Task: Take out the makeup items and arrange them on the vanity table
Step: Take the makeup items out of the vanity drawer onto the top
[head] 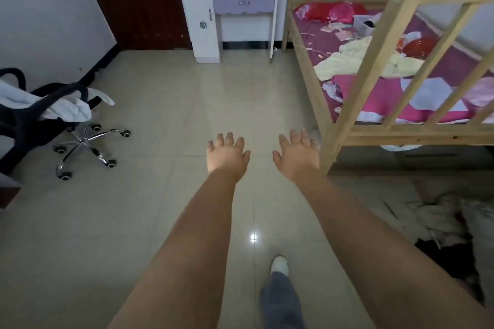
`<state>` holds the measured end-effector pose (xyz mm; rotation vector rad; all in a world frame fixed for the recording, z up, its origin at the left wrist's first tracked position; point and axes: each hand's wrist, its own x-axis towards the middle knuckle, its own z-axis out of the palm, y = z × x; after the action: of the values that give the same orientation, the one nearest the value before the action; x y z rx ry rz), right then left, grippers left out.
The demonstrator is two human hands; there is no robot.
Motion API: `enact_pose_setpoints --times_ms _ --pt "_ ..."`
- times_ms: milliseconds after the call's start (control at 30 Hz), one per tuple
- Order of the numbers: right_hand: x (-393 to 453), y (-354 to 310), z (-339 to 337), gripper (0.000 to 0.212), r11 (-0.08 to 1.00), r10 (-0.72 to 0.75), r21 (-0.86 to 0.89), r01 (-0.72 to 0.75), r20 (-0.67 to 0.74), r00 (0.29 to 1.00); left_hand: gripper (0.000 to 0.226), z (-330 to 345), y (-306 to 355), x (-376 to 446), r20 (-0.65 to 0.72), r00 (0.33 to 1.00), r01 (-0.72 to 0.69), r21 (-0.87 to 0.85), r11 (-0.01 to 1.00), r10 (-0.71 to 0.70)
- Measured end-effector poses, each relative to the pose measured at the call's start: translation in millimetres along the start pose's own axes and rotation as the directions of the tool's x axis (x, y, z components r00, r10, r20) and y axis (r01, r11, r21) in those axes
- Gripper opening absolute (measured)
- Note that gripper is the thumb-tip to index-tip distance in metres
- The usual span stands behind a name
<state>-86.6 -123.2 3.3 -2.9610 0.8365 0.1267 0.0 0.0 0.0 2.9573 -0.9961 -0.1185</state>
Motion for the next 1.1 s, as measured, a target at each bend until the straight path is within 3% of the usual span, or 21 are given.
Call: enact_pose_setpoints --times_ms 167,333,700,1100 --pt "128 16 -10 0.054 1.000 -0.015 -0.016 0.016 0.028 0.999 0.047 0 -5 123 0.027 0.999 0.043 0.022 0.999 -0.044" --pt "260 30 -49 0.053 1.000 -0.027 -0.014 0.027 -0.035 0.999 0.047 -35 -8 250 -0.009 0.998 0.055 0.038 0.998 -0.055" --pt "527 8 -72 0.051 0.999 -0.050 -0.002 0.050 -0.044 0.998 0.051 -64 -62 517 -0.026 0.996 0.090 0.059 0.994 -0.088" --pt "843 -20 -111 0.050 0.999 0.018 0.037 -0.016 -0.054 0.998 0.053 -91 -130 838 0.002 1.000 0.010 0.051 0.999 -0.010"
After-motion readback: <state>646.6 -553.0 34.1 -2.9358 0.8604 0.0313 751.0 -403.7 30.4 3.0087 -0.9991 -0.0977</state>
